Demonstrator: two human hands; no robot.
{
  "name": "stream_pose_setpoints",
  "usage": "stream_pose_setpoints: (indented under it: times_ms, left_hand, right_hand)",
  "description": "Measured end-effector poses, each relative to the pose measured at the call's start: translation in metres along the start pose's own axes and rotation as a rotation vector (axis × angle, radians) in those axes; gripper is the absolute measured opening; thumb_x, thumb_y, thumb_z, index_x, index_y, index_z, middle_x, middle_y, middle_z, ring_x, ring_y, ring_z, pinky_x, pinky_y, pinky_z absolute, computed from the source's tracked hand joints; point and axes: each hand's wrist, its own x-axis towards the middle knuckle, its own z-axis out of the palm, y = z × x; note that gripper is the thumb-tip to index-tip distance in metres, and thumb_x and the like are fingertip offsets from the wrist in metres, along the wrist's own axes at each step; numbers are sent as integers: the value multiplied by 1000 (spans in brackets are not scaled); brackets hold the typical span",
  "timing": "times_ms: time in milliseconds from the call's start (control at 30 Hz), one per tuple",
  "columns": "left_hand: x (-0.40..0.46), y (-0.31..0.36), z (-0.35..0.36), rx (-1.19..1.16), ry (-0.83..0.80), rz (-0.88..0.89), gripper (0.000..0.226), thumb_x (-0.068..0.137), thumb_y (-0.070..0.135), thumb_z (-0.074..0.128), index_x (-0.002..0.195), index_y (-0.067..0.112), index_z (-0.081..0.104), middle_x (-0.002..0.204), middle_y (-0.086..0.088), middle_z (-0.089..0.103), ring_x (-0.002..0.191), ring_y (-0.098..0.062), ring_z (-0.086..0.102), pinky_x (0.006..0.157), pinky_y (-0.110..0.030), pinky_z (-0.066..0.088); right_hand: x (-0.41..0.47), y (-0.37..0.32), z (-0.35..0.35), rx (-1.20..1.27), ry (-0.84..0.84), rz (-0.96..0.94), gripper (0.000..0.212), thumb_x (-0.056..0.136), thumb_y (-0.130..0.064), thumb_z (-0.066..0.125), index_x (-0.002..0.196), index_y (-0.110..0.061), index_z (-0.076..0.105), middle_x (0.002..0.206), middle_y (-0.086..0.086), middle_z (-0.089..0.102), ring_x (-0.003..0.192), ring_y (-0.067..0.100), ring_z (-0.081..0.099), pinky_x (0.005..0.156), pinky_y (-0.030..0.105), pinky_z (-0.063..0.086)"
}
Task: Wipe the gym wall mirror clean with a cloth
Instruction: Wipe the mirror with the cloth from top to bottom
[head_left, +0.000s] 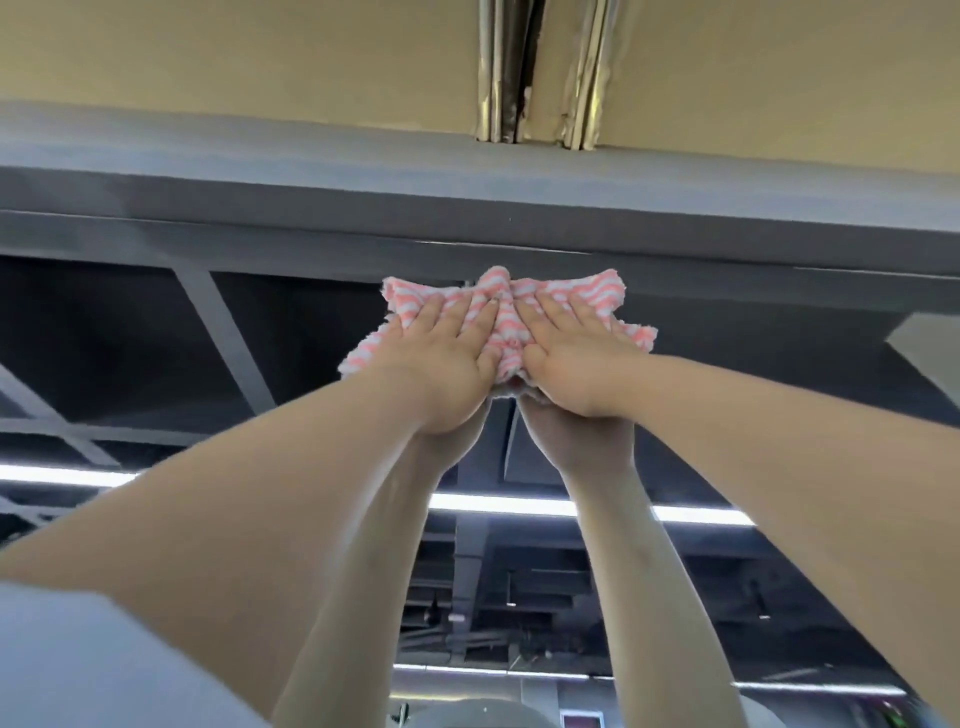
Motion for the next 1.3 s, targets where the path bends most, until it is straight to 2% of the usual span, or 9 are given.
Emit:
stream_pose_setpoints:
  times_ms: [133,267,400,567,933,1167,1300]
  left_hand:
    - [25,-11,-3,26,31,9,57,103,38,13,152,19,-6,161,-1,-5,147,-24,-5,118,-44,1]
    - [39,-17,-4,-107,114,-27,56,102,41,23,153,23,9,160,1,7,147,-22,4,118,-50,5]
    - [51,-15,-5,-114,108,-77,57,100,44,25,153,26,10,160,3,7,147,-21,2,117,-52,3]
    - [64,4,-6,-103,72,-115,57,100,47,24,153,31,8,161,2,4,147,-24,-2,116,-55,1]
    - [90,118,-8,-111,49,-112,57,100,48,24,153,31,8,161,2,4,147,-25,-2,116,-54,0]
    - [128,234,2,-26,53,-55,62,98,52,19,153,28,3,160,-6,3,146,-32,1,116,-53,4]
    - [143,302,4,-75,65,-35,61,98,51,20,153,30,4,161,-4,2,146,-29,0,116,-50,1]
  right_hand:
    - [26,-2,-9,-6,23,12,60,103,-31,21,153,-24,-9,161,-2,-15,147,23,-16,118,49,-6]
    - [41,-3,-16,-21,56,20,62,102,-35,24,155,-20,-5,162,-1,-10,148,23,-11,118,49,-4]
    - [47,1,-18,-15,92,-11,62,101,-36,26,155,-19,-1,162,0,-4,148,23,-7,118,48,-1]
    - [46,25,-20,-34,86,-3,65,102,-37,30,155,-18,-1,162,1,-5,148,24,-8,119,49,-1]
    - [18,135,-31,12,95,33,60,103,-39,23,155,-19,1,162,-1,-6,148,24,-9,118,48,-3]
    - [-16,254,-41,-53,92,86,60,104,-36,24,155,-17,-2,162,0,-8,148,25,-8,119,48,0]
    - [-31,322,-43,-71,71,119,61,103,-34,26,154,-19,-4,162,2,-10,148,27,-10,118,51,1]
